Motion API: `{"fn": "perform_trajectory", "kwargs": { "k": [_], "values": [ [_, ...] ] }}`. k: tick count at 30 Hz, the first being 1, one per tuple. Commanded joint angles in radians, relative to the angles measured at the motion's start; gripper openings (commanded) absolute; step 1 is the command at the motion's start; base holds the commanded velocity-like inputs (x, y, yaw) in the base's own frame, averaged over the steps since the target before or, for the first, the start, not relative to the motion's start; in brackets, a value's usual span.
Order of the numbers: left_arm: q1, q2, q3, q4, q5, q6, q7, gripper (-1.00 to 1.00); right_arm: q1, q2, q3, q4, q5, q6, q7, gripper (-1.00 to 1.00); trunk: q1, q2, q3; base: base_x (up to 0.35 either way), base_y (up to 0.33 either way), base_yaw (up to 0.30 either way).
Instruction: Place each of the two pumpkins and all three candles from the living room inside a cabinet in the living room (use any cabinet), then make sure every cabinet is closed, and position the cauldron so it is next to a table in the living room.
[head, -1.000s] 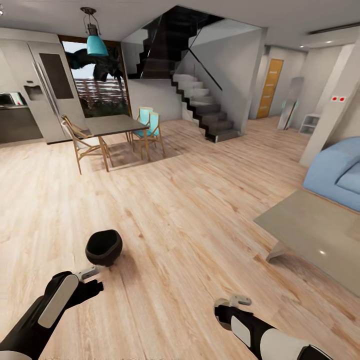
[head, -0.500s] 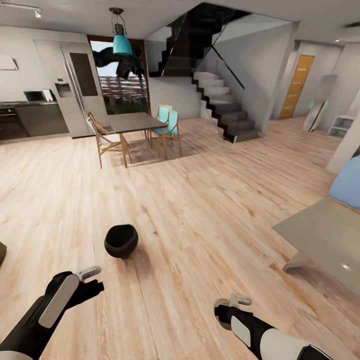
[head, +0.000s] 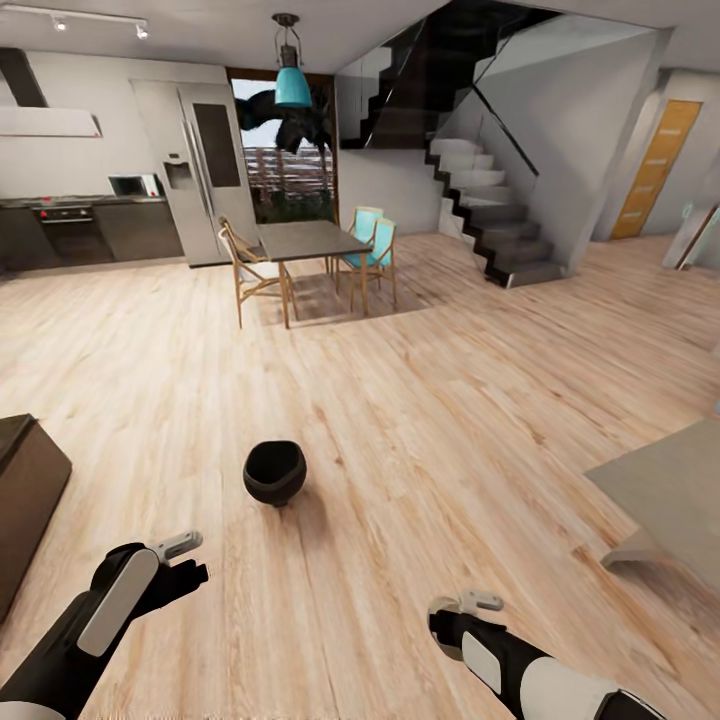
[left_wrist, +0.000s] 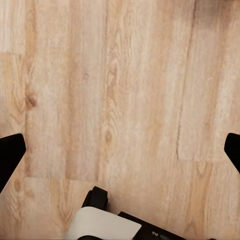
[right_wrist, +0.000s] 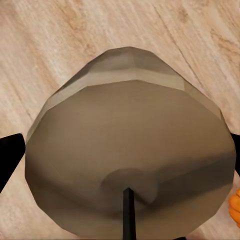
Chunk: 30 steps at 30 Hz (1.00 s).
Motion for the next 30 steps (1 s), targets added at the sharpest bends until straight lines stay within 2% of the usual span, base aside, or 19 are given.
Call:
{"fn": "perform_trajectory", "kwargs": {
  "k": [1, 18, 25, 30],
  "values": [
    [-0.001, 0.001, -0.003, -0.001, 0.01, 0.0, 0.01, 1.0, 0.0, 0.0, 0.009, -0.003, -0.005, 0.005, -0.007, -1.0, -0.004, 0.007, 0.001, 0.0, 0.0, 0.242],
    [-0.001, -0.002, -0.006, -0.001, 0.001, -0.001, 0.012, 1.0, 0.0, -0.002, 0.009, -0.003, -0.011, 0.005, -0.007, -1.0, -0.069, 0.126, 0.04, 0.0, 0.0, 0.24],
    [-0.001, -0.002, -0.008, -0.001, 0.001, 0.002, 0.012, 1.0, 0.0, -0.001, 0.009, -0.004, -0.008, 0.005, -0.007, -1.0, -0.096, 0.175, 0.058, 0.0, 0.0, 0.143],
    [-0.001, -0.003, -0.007, -0.002, 0.001, 0.002, 0.011, 1.0, 0.0, 0.0, 0.009, -0.004, -0.005, 0.005, -0.007, -1.0, -0.096, 0.175, 0.058, 0.0, 0.0, 0.013]
  ]
}}
